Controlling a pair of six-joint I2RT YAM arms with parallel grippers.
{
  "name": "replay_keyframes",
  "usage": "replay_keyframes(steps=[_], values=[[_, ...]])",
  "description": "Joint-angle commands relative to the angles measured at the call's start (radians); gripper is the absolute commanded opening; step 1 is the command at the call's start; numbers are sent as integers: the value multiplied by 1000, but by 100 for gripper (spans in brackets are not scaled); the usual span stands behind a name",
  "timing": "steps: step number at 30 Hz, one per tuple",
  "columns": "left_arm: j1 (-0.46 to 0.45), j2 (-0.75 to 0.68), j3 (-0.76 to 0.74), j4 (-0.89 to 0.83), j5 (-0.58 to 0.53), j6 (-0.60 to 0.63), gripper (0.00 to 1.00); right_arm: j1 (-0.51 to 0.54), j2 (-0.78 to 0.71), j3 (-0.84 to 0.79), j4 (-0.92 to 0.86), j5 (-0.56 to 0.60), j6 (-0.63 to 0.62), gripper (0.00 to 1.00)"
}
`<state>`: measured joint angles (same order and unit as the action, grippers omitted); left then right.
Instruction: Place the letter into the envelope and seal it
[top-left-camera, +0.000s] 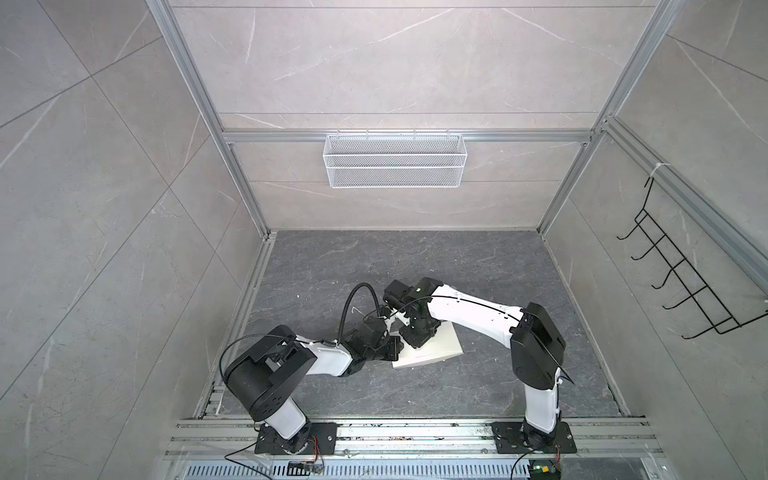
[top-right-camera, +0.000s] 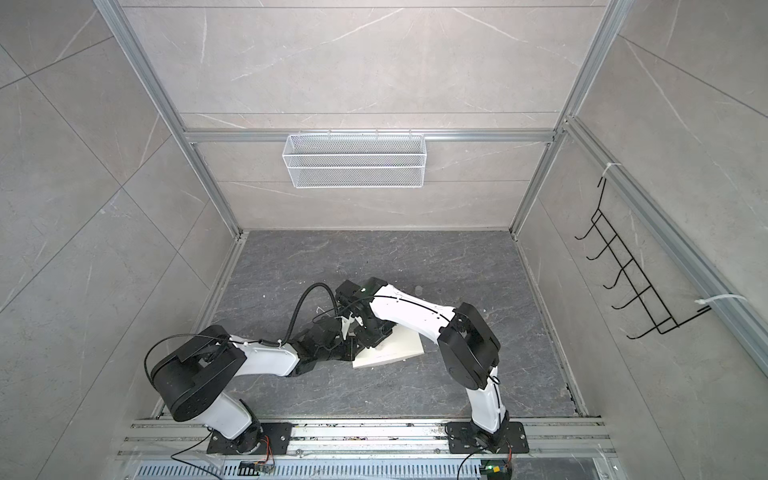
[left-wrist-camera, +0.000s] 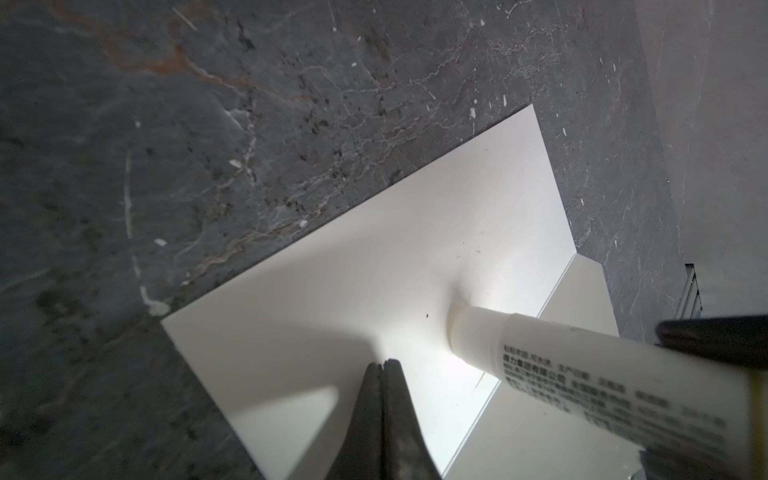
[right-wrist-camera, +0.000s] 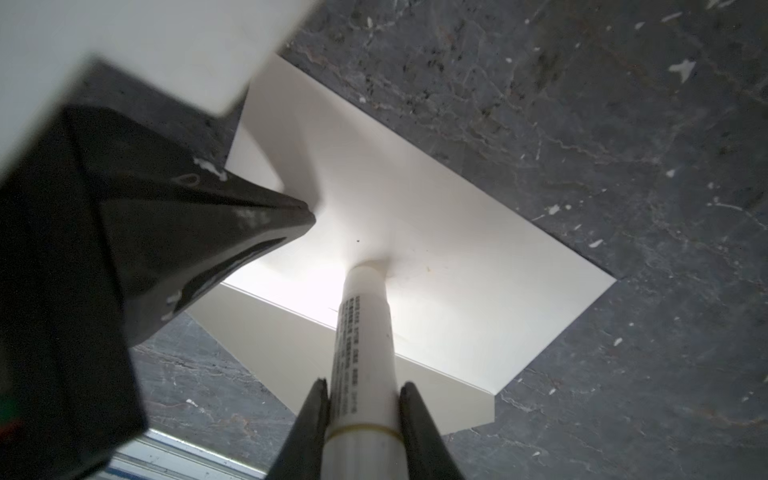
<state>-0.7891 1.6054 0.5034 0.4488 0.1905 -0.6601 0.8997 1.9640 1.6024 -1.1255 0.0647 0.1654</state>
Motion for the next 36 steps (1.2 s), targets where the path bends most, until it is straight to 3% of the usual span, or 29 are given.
replay_keyframes(steps=[1,36], values=[[7,18,17,-60,-21,2,0,6,3,-13,1,31,20,0],[-16,70,69,-184,-98,52,0,-113,-50,-117,15,87,33,0]])
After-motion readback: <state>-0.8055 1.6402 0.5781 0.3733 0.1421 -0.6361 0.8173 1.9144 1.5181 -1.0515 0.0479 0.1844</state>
